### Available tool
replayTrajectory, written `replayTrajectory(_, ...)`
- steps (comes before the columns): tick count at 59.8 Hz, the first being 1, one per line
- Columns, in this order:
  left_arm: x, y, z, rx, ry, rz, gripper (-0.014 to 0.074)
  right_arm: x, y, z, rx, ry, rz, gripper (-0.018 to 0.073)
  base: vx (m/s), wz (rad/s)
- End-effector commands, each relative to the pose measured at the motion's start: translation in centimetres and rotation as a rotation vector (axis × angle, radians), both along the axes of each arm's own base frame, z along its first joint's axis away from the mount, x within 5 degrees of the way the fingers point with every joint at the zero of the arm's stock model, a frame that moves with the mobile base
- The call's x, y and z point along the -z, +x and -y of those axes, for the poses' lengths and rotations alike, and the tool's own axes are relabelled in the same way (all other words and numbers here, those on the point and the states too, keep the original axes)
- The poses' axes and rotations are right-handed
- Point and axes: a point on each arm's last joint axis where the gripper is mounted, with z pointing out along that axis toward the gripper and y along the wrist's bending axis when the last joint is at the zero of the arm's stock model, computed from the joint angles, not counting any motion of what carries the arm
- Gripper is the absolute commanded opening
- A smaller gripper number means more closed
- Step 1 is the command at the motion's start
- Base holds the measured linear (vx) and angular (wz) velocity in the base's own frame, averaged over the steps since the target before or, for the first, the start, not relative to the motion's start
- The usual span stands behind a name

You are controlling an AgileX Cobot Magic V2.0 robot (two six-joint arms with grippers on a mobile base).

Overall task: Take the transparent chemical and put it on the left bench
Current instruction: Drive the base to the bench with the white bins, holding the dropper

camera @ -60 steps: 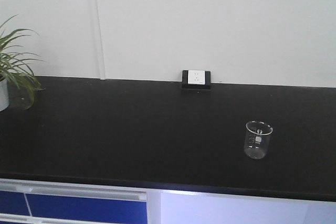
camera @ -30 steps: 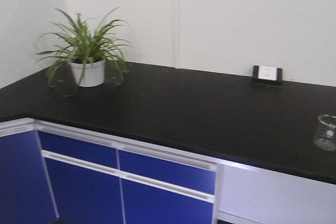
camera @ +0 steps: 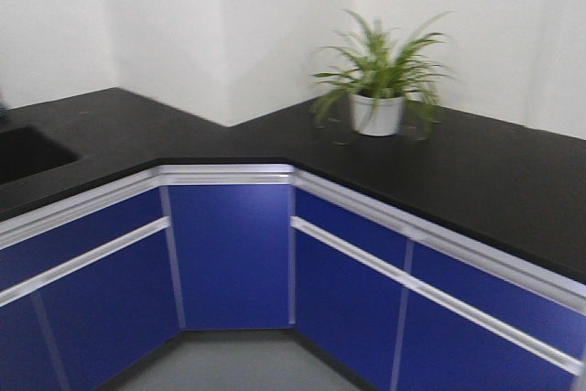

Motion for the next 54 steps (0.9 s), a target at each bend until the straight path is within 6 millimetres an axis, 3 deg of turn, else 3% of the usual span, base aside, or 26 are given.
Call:
replayTrajectory(1,-0.27,-0.15,-0.02,0.001,-0.014,0.081,-0.0003,-1.61,-0.05,-0.11,-0.013,-0.001,0.100,-0.0004,-0.18,0.71)
replayTrajectory(54,-0.27,-0.15,-0.02,0.001,-0.014,0.081,-0.0003,-1.59,-0.05,-0.10,-0.013,-0.001,0.098,-0.0004,-0.09,0.53)
